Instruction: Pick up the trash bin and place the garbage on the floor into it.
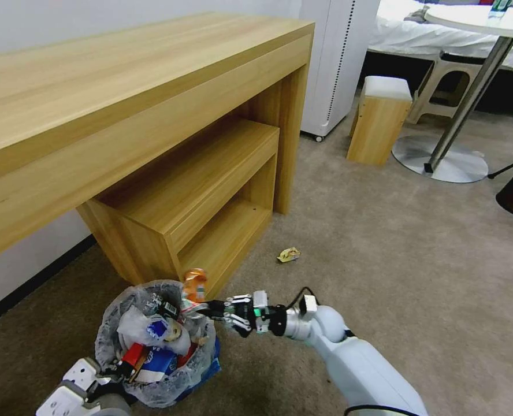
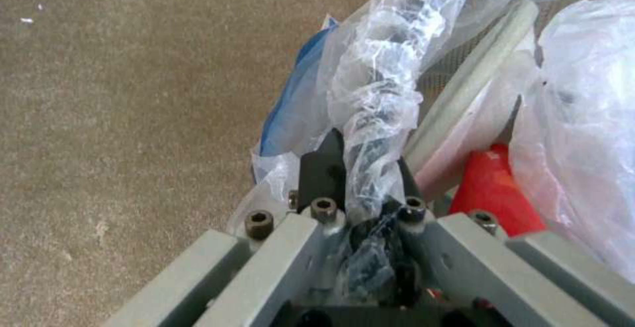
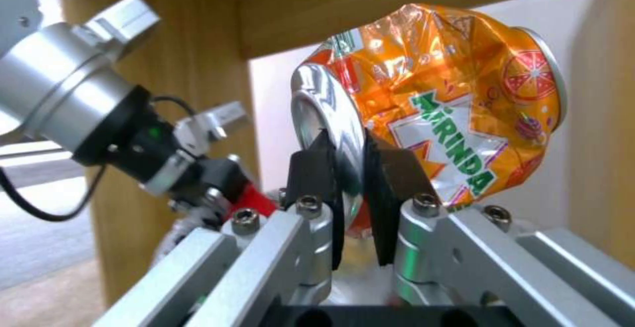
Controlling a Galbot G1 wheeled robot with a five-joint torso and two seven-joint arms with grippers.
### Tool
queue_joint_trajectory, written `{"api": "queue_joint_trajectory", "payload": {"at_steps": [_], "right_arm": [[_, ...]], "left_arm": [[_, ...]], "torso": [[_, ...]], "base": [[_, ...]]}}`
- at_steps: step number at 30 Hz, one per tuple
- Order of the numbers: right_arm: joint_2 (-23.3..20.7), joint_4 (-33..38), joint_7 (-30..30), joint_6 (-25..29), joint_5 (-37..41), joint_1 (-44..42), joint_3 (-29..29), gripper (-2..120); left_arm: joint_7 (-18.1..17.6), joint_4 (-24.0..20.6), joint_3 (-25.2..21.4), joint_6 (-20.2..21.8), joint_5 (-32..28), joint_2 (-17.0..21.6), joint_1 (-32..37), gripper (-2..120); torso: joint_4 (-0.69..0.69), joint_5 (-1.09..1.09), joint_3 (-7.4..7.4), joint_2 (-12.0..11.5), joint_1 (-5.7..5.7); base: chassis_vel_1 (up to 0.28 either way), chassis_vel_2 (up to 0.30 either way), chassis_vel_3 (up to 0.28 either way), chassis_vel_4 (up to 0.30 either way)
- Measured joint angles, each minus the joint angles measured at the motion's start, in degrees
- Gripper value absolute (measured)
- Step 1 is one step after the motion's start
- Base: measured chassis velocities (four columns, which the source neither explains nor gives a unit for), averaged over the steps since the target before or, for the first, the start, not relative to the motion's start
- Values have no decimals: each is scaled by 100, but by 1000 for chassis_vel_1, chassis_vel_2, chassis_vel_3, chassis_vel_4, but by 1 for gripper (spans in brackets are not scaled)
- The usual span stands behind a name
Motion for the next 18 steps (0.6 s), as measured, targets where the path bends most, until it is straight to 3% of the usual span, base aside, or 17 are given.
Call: {"api": "queue_joint_trajectory", "payload": {"at_steps": [8,16,18], "right_arm": [[127,-272,393,-51,-230,184,-243,7],[166,-294,526,-180,-359,188,-370,34],[125,-256,527,-217,-492,182,-308,45]], "left_arm": [[20,4,16,-1,-8,5,0,1],[34,28,43,-3,-7,7,-14,1],[35,16,34,-3,-7,12,-10,1]], "torso": [[-1,0,0,0,0],[-1,0,0,0,0],[-1,0,0,0,0]], "base": [[0,0,0,0],[0,0,0,0],[0,0,0,0]]}}
